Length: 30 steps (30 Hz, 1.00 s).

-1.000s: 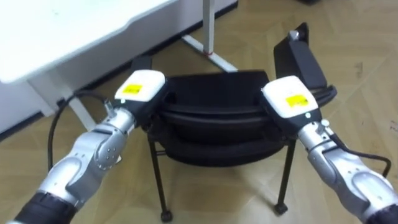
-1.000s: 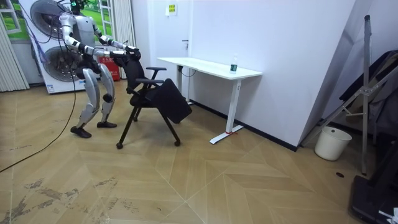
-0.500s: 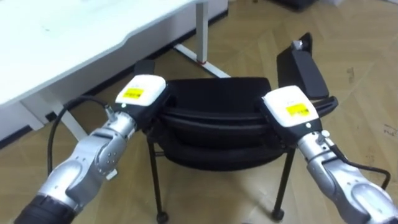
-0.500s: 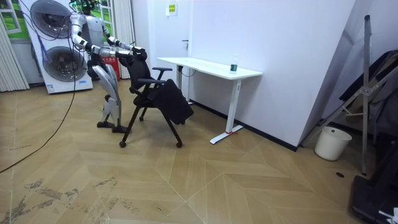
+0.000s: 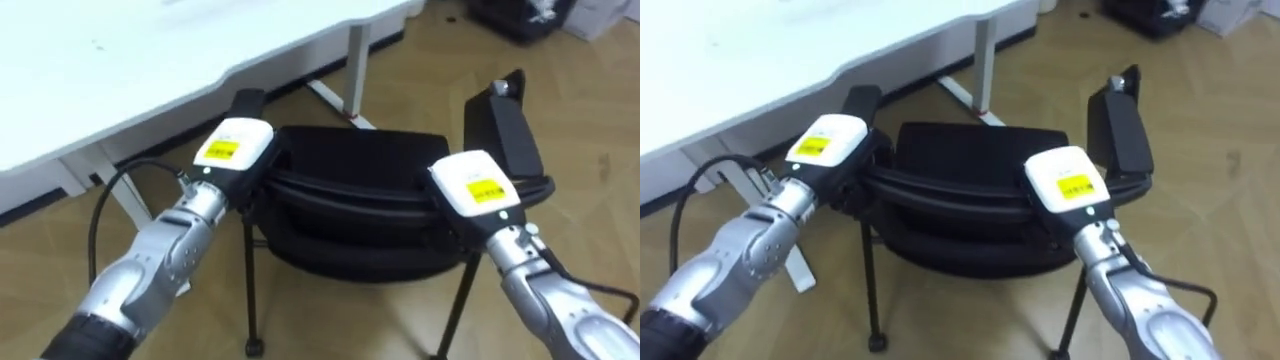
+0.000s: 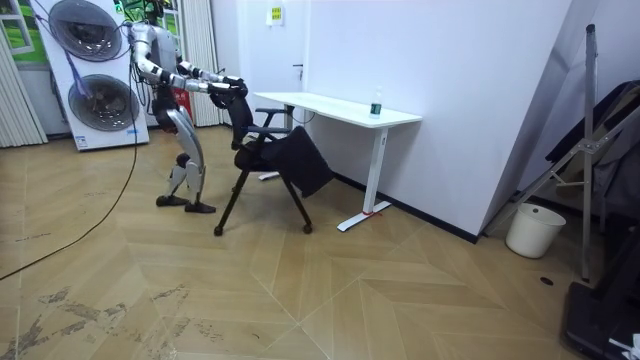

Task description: Push chair

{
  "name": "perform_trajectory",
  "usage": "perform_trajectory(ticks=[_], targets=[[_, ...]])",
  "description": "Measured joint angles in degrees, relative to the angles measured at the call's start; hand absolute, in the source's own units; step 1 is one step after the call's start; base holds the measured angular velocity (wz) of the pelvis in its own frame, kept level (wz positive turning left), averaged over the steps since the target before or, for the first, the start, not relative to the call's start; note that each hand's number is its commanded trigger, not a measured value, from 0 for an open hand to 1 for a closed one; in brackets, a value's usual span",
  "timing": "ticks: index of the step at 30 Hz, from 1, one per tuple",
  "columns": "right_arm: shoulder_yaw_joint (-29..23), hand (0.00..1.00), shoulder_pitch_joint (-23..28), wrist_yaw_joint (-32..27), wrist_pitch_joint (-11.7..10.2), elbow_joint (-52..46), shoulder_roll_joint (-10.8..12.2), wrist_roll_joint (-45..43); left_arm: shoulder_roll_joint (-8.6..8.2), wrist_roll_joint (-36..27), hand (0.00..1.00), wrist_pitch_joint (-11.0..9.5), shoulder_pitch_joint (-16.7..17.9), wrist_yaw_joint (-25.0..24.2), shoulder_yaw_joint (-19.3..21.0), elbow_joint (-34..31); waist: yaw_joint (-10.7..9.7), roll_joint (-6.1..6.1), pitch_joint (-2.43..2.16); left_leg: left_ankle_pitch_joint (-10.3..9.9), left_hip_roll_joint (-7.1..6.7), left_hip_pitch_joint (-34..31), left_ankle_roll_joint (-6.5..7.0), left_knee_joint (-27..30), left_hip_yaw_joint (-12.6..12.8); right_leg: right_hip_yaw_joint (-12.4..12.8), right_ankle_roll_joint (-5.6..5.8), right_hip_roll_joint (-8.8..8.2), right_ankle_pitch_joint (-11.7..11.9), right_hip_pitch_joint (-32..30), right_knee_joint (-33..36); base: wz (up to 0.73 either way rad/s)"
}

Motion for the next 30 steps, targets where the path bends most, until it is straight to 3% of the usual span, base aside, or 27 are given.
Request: perform_trajectory(ticks=[2, 4, 5, 7, 8, 9, 10, 11, 12, 13, 14, 16, 19, 22, 25, 27, 30], targets=[[-0.3, 1.0, -0.6, 0.3, 0.0, 0.4, 0.3, 0.0, -0.42, 0.1, 1.0, 0.0, -1.4, 0.8, 0.0, 0.8, 0.0, -0.71, 0.11, 0.0, 0.46, -0.7, 0.09, -0.4, 0.0, -3.1, -0.49, -1.46, -1.5, 0.0, 1.2, 0.98], [-0.3, 1.0, -1.9, 0.7, -0.1, 1.0, 0.8, -0.2, -0.27, 0.1, 1.0, 0.1, -1.1, 1.3, 0.4, 0.9, 0.2, -1.04, 0.03, 1.3, 0.75, -1.1, 1.7, -2.9, 0.3, -5.6, -0.25, -2.37, -1.8, 0.1, 0.6, 0.85], [0.0, 1.0, -2.4, 0.6, 0.0, 1.4, 1.1, -0.6, -0.23, 0.3, 1.0, 0.2, -0.8, 1.6, 0.5, 1.0, 1.0, -1.04, 0.0, 2.5, 0.91, -1.2, 1.69, -4.6, 0.1, -6.8, -0.37, -2.54, -1.7, 0.5, -0.6, 0.76], [0.0, 1.0, -3.6, 0.9, 0.0, 2.1, 1.8, -1.8, -0.33, 0.7, 1.0, 0.1, -0.5, 1.9, 1.3, 1.0, 0.9, -1.24, -0.11, 4.7, 1.37, -2.5, 0.17, -6.1, -0.2, -9.9, -0.8, -3.35, -1.5, 1.3, -2.7, 0.97], [0.0, 1.0, -3.9, 0.9, 0.1, 2.5, 1.8, -2.2, -0.53, 0.7, 1.0, 0.2, -0.4, 1.9, 1.3, 1.2, 1.0, -1.35, -0.08, 6.9, 1.97, -4.1, -0.62, -7.3, -0.1, -11.4, -0.5, -3.44, -1.4, 2.2, -4.4, 0.85], [0.9, 1.0, -4.7, 1.2, -0.1, 3.5, 1.9, -2.4, -0.33, 0.6, 1.0, 0.3, 0.4, 2.1, 1.4, 1.2, 2.5, -1.25, -0.27, 10.2, 2.42, -5.0, -0.83, -9.9, 0.0, -11.6, 2.46, -2.68, -1.2, 3.4, -6.4, 0.53], [1.7, 1.0, -5.2, 1.2, -0.2, 4.3, 1.8, -2.5, -0.41, 0.6, 1.0, 0.4, 1.3, 2.1, 1.5, 1.2, 3.3, -0.24, -0.66, 11.9, 4.02, -5.4, -1.05, -11.4, -0.2, -10.4, 8.12, -1.28, -1.2, 3.7, -7.1, 0.0], [3.3, 1.0, -6.7, 1.5, -0.4, 5.0, 1.7, -3.0, 0.02, 0.2, 1.0, -0.2, 2.7, 2.1, 2.4, 1.3, 4.9, 1.17, -0.64, 13.7, 5.22, -6.1, -2.62, -11.0, -2.3, -4.9, 9.49, -1.54, -2.8, 3.0, 0.5, 0.45], [3.8, 1.0, -7.1, 1.5, -0.3, 4.3, 1.7, -2.9, 0.87, -0.9, 1.0, -0.9, 3.1, 2.3, 2.9, 1.1, 4.3, -0.67, -0.69, 13.4, 3.03, -7.7, -2.65, -8.1, -2.9, 3.4, 9.46, -3.28, -8.9, 3.4, 4.7, 0.74], [4.0, 1.0, -7.7, 1.7, -0.1, 4.2, 1.8, -2.9, 0.79, -1.1, 1.0, -0.8, 3.1, 2.5, 3.7, 1.0, 4.2, -1.44, -0.41, 13.4, 2.17, -8.5, -2.8, -7.1, -2.7, 4.0, 6.2, -3.18, -10.0, 3.2, 5.0, 1.09], [4.2, 1.0, -8.8, 2.9, -0.1, 4.2, 1.6, -2.9, 0.2, -1.1, 1.0, -0.1, 3.1, 2.5, 3.9, 0.9, 4.9, -1.48, -0.45, 13.5, 1.94, -9.8, -2.83, -7.6, -2.2, 2.9, 5.3, -3.21, -10.2, 3.1, 4.7, 0.51], [4.2, 1.0, -9.3, 3.5, -0.2, 4.4, 1.5, -3.0, 0.28, -1.1, 1.0, -0.2, 3.3, 1.9, 4.0, 0.9, 7.2, -1.29, -0.62, 14.3, 1.79, -10.8, -3.85, -10.9, -1.9, 2.4, 5.49, -3.23, -9.6, 3.4, 2.9, 0.28], [4.7, 1.0, -9.2, 3.3, -0.3, 3.6, 1.7, -3.0, 0.85, -1.2, 1.0, -0.8, 3.3, 2.1, 5.1, 0.8, 7.4, -1.96, -0.67, 18.2, 1.89, -10.9, -3.92, -15.4, -2.0, 0.2, 5.09, -2.88, -9.3, 5.4, 0.7, 0.23], [4.9, 1.0, -8.4, 1.3, -0.2, 4.5, 1.3, -2.2, 0.4, -0.3, 1.0, -0.9, 3.6, 2.0, 4.8, 0.3, 7.9, -1.32, -0.78, 23.3, 1.75, -10.7, -2.7, -17.3, -1.7, 0.0, 5.23, -2.24, -9.4, 6.2, -0.2, -0.15], [4.9, 1.0, -8.3, 0.4, -0.1, 4.3, 1.0, -2.0, 0.66, 0.2, 1.0, -0.6, 3.1, 1.9, 4.8, -0.7, 7.8, -1.56, -0.75, 23.4, 1.7, -10.7, -2.56, -17.7, -1.7, 0.0, 6.12, -1.93, -9.0, 7.0, -2.7, -0.03], [4.9, 1.0, -8.3, -0.3, -0.1, 4.3, 1.1, -2.1, 0.99, 0.2, 1.0, -0.3, 3.1, 1.8, 4.8, -1.3, 7.8, -1.56, -0.75, 22.8, 1.7, -10.5, -1.78, -17.6, -1.2, 0.0, 6.45, -1.95, -8.8, 7.6, -3.7, -0.03], [5.1, 1.0, -8.3, -0.6, 0.0, 4.3, 1.1, -2.1, 1.19, 0.2, 1.0, -0.3, 3.1, 1.5, 4.8, -1.4, 7.9, -1.73, -0.67, 21.4, 1.1, -8.8, -0.78, -17.2, 0.5, 1.0, 8.2, -2.73, -9.6, 8.9, -3.7, -0.09]])
